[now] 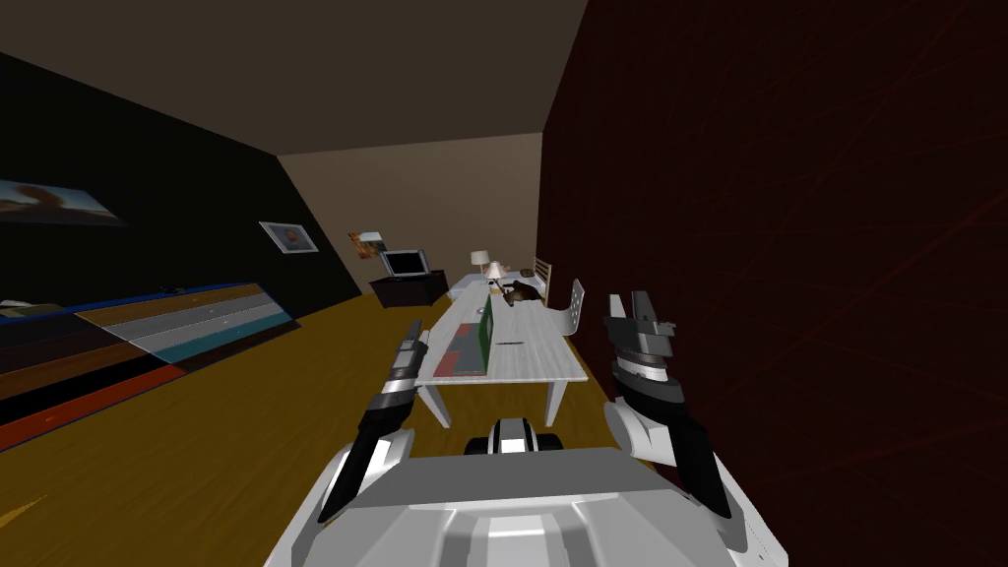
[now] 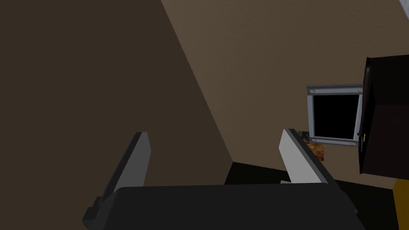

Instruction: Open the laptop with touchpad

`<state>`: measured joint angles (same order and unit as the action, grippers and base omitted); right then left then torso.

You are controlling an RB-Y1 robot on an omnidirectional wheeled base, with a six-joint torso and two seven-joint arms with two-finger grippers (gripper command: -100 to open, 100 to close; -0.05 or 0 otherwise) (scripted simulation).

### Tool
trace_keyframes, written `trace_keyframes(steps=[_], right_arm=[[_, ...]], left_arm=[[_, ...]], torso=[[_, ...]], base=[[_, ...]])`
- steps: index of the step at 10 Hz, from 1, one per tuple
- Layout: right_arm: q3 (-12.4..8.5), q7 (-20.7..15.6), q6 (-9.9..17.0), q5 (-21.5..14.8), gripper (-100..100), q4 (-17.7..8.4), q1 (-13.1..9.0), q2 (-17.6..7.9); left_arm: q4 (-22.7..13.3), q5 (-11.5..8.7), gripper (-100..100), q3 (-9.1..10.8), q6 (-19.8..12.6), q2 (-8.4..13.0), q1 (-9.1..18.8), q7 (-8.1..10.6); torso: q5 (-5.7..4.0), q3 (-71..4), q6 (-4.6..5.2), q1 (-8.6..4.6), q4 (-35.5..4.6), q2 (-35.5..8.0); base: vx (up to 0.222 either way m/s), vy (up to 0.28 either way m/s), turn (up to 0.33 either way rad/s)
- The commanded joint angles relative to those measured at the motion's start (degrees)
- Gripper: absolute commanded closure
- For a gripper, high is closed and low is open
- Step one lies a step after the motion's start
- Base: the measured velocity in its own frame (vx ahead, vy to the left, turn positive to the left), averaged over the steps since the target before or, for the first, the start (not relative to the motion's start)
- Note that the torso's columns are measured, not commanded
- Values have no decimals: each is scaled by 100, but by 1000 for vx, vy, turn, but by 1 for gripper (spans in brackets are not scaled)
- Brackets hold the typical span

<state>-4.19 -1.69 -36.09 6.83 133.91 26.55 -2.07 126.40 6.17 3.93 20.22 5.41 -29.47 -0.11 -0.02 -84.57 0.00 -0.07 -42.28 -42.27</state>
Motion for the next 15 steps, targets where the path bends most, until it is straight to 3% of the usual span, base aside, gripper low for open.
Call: trace_keyframes(steps=[1,3,10,15], right_arm=[[0,0,0,0,0,0,0,0],[1,0,0,0,0,0,0,1],[0,0,0,0,0,0,0,0],[1,0,0,0,0,0,0,1]], left_arm=[[45,74,-100,54,-267,253,-52,-69],[77,137,-100,103,-495,315,-92,-126],[156,341,-100,261,-1237,148,-214,-312],[216,488,-100,374,-1771,181,-303,-447]], torso=[[-2,0,0,-6,-1,-1],[-1,0,0,-3,0,0],[1,-2,0,6,0,2],[-2,2,0,-4,-1,-3]], base=[[16,-124,1],[7,-131,0],[7,-105,-1],[3,-118,0]])
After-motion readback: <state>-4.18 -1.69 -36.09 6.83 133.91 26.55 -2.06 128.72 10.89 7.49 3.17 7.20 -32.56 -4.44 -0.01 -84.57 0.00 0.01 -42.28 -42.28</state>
